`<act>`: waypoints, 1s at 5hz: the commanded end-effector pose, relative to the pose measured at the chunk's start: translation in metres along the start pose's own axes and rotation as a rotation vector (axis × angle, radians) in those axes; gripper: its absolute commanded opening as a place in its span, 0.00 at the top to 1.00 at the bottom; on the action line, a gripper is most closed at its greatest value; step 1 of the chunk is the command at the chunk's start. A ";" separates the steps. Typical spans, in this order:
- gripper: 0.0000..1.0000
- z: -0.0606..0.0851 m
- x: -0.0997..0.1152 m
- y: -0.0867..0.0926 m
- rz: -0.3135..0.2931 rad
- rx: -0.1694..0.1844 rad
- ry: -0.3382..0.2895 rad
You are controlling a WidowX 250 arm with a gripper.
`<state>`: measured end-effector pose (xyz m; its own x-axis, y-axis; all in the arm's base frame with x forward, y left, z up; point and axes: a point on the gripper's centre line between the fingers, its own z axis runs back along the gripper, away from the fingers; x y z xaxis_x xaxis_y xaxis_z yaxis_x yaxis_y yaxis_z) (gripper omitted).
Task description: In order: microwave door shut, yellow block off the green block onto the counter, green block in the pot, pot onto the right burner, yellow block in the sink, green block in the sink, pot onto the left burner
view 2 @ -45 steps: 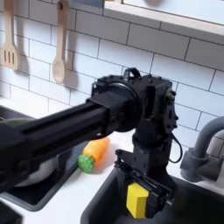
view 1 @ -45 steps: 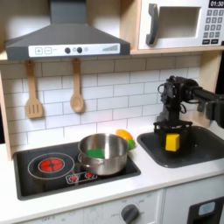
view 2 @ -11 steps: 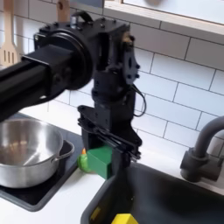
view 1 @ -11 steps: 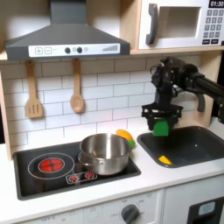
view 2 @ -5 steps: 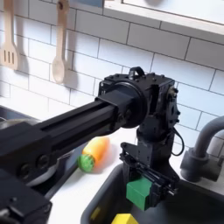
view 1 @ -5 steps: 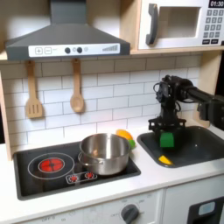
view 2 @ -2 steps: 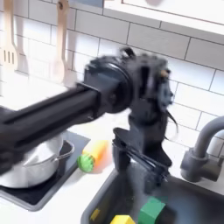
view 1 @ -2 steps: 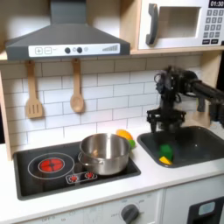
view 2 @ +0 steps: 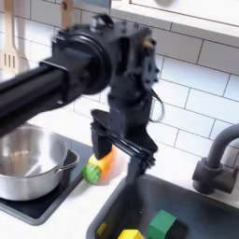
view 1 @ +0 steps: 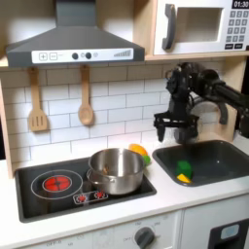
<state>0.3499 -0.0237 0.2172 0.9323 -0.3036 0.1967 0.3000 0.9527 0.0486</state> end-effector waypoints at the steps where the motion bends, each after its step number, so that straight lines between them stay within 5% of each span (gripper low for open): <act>1: 0.00 0.017 -0.018 0.040 0.096 0.074 0.009; 3: 0.00 0.015 -0.038 0.081 0.249 0.113 0.066; 5: 0.00 0.011 -0.056 0.112 0.315 0.128 0.070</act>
<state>0.3295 0.1016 0.2269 0.9855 0.0053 0.1696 -0.0279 0.9909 0.1315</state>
